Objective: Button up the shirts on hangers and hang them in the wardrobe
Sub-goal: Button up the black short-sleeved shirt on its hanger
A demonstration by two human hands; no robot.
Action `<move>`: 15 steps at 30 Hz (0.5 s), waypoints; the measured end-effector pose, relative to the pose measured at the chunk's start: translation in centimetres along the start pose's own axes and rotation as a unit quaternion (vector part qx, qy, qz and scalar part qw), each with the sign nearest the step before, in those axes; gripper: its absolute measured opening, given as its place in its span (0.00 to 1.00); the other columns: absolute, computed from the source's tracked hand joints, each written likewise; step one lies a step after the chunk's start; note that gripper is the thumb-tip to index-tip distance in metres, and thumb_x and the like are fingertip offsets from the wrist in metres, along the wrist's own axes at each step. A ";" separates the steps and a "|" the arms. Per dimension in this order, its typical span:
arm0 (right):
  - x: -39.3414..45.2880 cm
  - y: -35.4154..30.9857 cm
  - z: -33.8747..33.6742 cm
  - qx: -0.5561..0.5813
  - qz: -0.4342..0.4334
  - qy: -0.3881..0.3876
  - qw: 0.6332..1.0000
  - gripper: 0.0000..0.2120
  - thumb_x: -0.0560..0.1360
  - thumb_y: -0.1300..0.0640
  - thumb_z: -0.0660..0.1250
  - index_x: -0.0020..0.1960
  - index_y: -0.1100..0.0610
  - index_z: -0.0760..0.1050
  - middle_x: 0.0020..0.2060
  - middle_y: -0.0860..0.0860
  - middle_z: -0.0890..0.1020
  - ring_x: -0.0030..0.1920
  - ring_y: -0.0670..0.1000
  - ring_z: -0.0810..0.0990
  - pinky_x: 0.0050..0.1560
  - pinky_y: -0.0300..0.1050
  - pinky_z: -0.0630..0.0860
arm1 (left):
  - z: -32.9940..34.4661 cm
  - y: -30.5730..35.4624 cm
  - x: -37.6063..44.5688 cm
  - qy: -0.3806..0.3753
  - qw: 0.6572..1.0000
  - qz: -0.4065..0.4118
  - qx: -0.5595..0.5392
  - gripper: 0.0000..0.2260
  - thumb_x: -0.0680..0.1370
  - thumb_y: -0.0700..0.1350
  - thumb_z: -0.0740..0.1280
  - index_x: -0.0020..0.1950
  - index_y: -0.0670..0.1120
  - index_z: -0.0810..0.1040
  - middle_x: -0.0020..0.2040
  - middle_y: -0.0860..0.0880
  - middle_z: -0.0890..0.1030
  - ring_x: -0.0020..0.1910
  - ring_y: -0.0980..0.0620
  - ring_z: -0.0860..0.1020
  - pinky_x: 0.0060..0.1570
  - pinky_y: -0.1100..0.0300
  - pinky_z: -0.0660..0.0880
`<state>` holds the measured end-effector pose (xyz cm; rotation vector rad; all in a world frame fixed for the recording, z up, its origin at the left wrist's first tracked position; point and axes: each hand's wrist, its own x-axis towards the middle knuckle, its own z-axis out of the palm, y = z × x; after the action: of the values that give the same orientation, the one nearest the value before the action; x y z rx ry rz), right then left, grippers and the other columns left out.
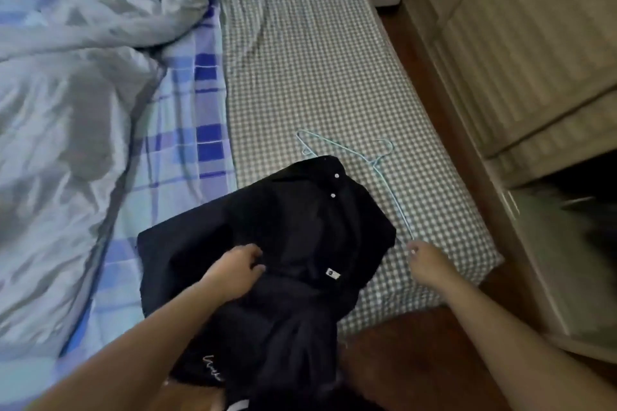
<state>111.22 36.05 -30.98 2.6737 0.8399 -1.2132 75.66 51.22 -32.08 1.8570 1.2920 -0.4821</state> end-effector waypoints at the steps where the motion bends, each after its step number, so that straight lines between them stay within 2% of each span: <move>1: 2.0 -0.1 0.0 0.009 0.005 0.006 1.000 0.18 0.83 0.60 0.58 0.72 0.59 0.70 0.62 0.58 0.78 0.51 0.58 0.80 0.45 0.47 0.78 | 0.4 0.6 1.3 -0.004 1.000 0.018 0.004 0.16 0.81 0.49 0.67 0.68 0.49 0.76 0.58 0.51 0.80 0.58 0.49 0.79 0.60 0.56 0.75; 2: 4.1 -0.4 0.0 0.015 0.002 0.020 1.000 0.19 0.83 0.58 0.60 0.73 0.58 0.69 0.63 0.59 0.77 0.50 0.57 0.80 0.46 0.48 0.79 | 1.0 1.2 2.1 0.005 0.999 0.036 -0.002 0.13 0.81 0.48 0.66 0.66 0.50 0.78 0.56 0.53 0.79 0.56 0.50 0.79 0.58 0.56 0.76; 3: 6.3 -0.7 0.0 0.022 0.001 0.039 0.999 0.20 0.82 0.56 0.62 0.73 0.57 0.68 0.66 0.59 0.76 0.52 0.58 0.79 0.51 0.51 0.80 | 1.8 1.8 2.7 0.022 0.998 0.056 -0.011 0.11 0.81 0.47 0.66 0.64 0.52 0.79 0.53 0.55 0.79 0.53 0.52 0.80 0.57 0.57 0.76; 5: 10.8 -1.3 0.3 0.039 0.029 0.070 0.996 0.27 0.81 0.54 0.63 0.78 0.55 0.62 0.73 0.59 0.70 0.64 0.61 0.76 0.63 0.58 0.77 | 3.5 3.5 3.5 0.046 0.994 0.101 -0.011 0.10 0.81 0.47 0.66 0.61 0.53 0.79 0.52 0.57 0.78 0.51 0.56 0.79 0.56 0.57 0.77; 7: 14.4 -1.8 1.4 0.015 0.054 0.084 0.995 0.28 0.83 0.54 0.61 0.80 0.56 0.57 0.74 0.59 0.67 0.69 0.63 0.72 0.65 0.59 0.75 | 5.9 5.3 3.9 0.009 0.990 0.143 0.007 0.11 0.82 0.49 0.65 0.65 0.53 0.77 0.55 0.57 0.77 0.54 0.56 0.78 0.58 0.57 0.76; 9: 16.2 -2.2 2.4 -0.020 0.040 0.112 0.993 0.22 0.83 0.55 0.60 0.75 0.59 0.64 0.67 0.60 0.74 0.62 0.62 0.76 0.60 0.59 0.78 | 8.2 7.1 4.2 -0.017 0.977 0.194 0.085 0.20 0.82 0.49 0.65 0.74 0.53 0.69 0.66 0.54 0.73 0.65 0.52 0.74 0.65 0.56 0.73; 10: 16.6 -2.1 2.6 -0.013 0.022 0.128 0.991 0.17 0.83 0.57 0.59 0.71 0.60 0.67 0.62 0.60 0.77 0.57 0.61 0.78 0.56 0.57 0.79 | 8.8 8.0 4.7 0.004 0.957 0.239 0.162 0.27 0.81 0.48 0.66 0.78 0.54 0.62 0.72 0.51 0.69 0.70 0.49 0.70 0.69 0.55 0.71; 12: 16.5 -1.2 2.1 0.009 -0.025 0.160 0.987 0.12 0.82 0.62 0.57 0.64 0.62 0.72 0.57 0.59 0.79 0.51 0.59 0.78 0.49 0.50 0.75 | 8.8 10.0 7.1 0.074 0.892 0.330 0.300 0.39 0.77 0.48 0.70 0.82 0.54 0.52 0.79 0.43 0.60 0.76 0.41 0.63 0.73 0.49 0.67; 13: 16.2 -0.4 1.4 0.025 -0.051 0.178 0.982 0.10 0.82 0.63 0.58 0.60 0.62 0.74 0.55 0.58 0.79 0.50 0.59 0.77 0.47 0.48 0.71 | 8.4 11.4 8.8 0.098 0.864 0.350 0.349 0.42 0.77 0.48 0.70 0.83 0.55 0.47 0.81 0.40 0.56 0.78 0.38 0.58 0.75 0.46 0.64; 15: 14.8 1.5 -0.5 0.100 -0.086 0.224 0.966 0.08 0.83 0.61 0.57 0.52 0.60 0.75 0.49 0.58 0.79 0.48 0.61 0.78 0.46 0.49 0.73 | 6.8 14.2 12.7 0.115 0.821 0.368 0.422 0.39 0.81 0.45 0.64 0.83 0.55 0.42 0.83 0.39 0.48 0.81 0.36 0.50 0.79 0.43 0.55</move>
<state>120.23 41.50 -41.45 3.1613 1.0743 -0.7558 94.56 51.31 -39.30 3.0274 0.3542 -0.4317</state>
